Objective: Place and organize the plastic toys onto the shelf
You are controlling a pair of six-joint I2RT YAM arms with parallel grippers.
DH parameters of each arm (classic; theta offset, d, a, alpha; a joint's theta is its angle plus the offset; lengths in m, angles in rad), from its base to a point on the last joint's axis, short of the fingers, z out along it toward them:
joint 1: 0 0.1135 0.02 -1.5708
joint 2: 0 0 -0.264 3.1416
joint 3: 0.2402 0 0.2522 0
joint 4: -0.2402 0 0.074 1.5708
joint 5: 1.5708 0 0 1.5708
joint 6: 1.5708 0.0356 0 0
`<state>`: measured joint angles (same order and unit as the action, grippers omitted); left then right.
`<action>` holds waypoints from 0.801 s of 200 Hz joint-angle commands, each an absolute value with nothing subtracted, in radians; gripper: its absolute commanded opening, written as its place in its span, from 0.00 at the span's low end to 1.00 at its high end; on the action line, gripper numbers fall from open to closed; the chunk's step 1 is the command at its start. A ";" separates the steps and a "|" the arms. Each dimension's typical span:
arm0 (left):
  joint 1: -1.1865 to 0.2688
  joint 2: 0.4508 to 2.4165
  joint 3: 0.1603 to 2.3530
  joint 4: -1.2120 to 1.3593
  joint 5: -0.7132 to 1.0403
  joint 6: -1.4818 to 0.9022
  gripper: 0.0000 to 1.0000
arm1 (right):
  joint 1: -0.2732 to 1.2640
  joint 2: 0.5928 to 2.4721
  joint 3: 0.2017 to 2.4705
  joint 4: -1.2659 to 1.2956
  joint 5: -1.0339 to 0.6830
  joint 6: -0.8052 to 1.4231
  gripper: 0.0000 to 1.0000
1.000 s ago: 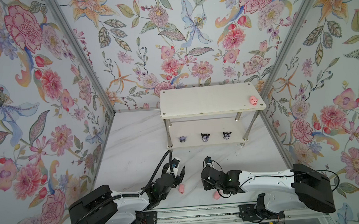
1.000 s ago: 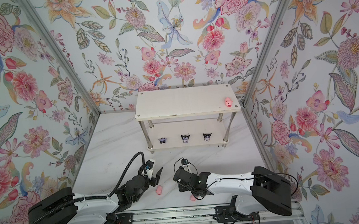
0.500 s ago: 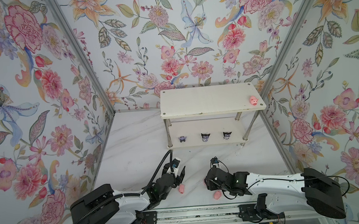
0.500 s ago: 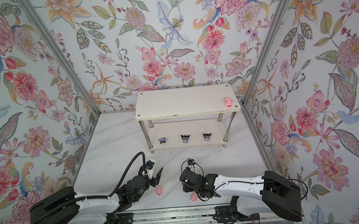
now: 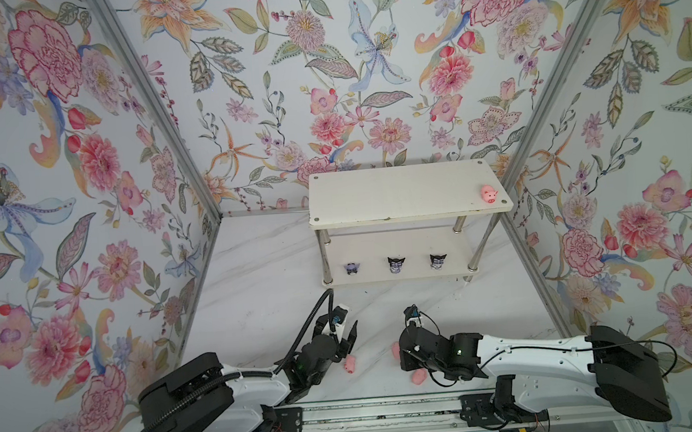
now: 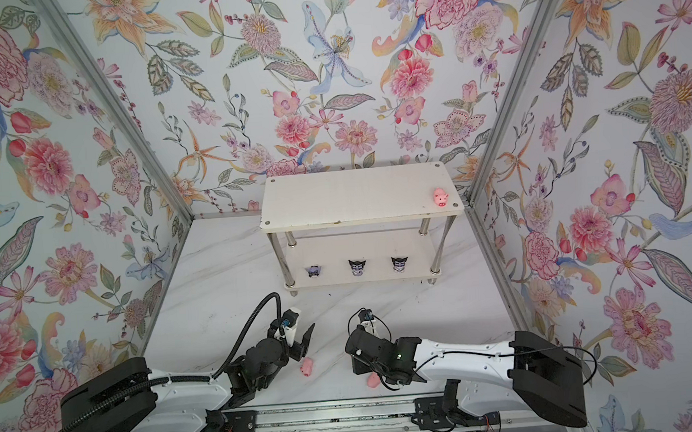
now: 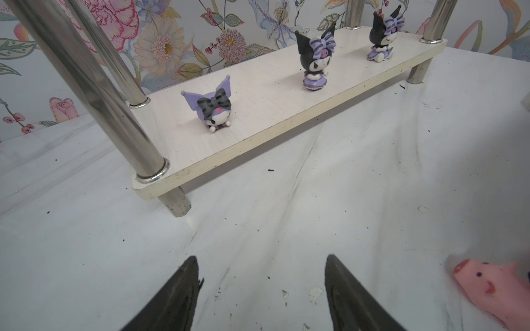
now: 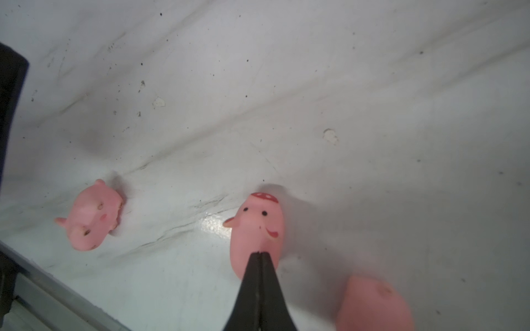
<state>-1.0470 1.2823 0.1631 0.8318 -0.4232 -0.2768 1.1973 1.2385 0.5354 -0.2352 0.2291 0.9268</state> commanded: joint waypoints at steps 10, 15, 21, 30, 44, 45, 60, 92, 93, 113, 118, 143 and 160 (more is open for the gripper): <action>-1.034 1.286 0.157 0.851 -0.424 -0.284 0.71 | 1.234 1.333 0.616 -0.232 0.221 0.873 0.00; -1.034 1.285 0.158 0.851 -0.423 -0.284 0.71 | 1.238 1.348 0.621 -0.227 0.216 0.873 0.00; -1.033 1.284 0.157 0.849 -0.423 -0.282 0.71 | 1.239 1.362 0.623 -0.217 0.210 0.871 0.00; -1.033 1.283 0.158 0.850 -0.422 -0.282 0.71 | 1.241 1.384 0.622 -0.202 0.197 0.872 0.00; -1.032 1.280 0.158 0.849 -0.421 -0.282 0.71 | 1.240 1.406 0.616 -0.190 0.187 0.881 0.00; -1.032 1.280 0.158 0.849 -0.421 -0.283 0.71 | 1.241 1.406 0.616 -0.189 0.187 0.882 0.00; -1.032 1.275 0.156 0.848 -0.418 -0.284 0.71 | 1.237 1.403 0.600 -0.190 0.193 0.892 0.00; -1.032 1.272 0.156 0.848 -0.411 -0.285 0.71 | 1.197 1.311 0.548 -0.190 0.196 0.904 0.00; -1.033 1.272 0.156 0.848 -0.411 -0.285 0.71 | 1.196 1.307 0.546 -0.190 0.196 0.905 0.00; -1.033 1.270 0.155 0.847 -0.411 -0.285 0.71 | 1.186 1.225 0.538 -0.204 0.197 0.896 0.07; -1.032 1.269 0.155 0.847 -0.411 -0.285 0.71 | 1.184 1.209 0.541 -0.215 0.200 0.895 0.11; -1.032 1.273 0.156 0.850 -0.412 -0.285 0.71 | 1.189 1.155 0.555 -0.262 0.202 0.897 0.23; -1.033 1.281 0.158 0.850 -0.411 -0.285 0.71 | 1.202 1.150 0.559 -0.260 0.194 0.906 0.24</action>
<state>-1.0462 1.2812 0.1631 0.8318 -0.4225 -0.2768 1.1896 1.1637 0.5491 -0.2138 0.1940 0.8967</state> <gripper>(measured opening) 0.711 0.240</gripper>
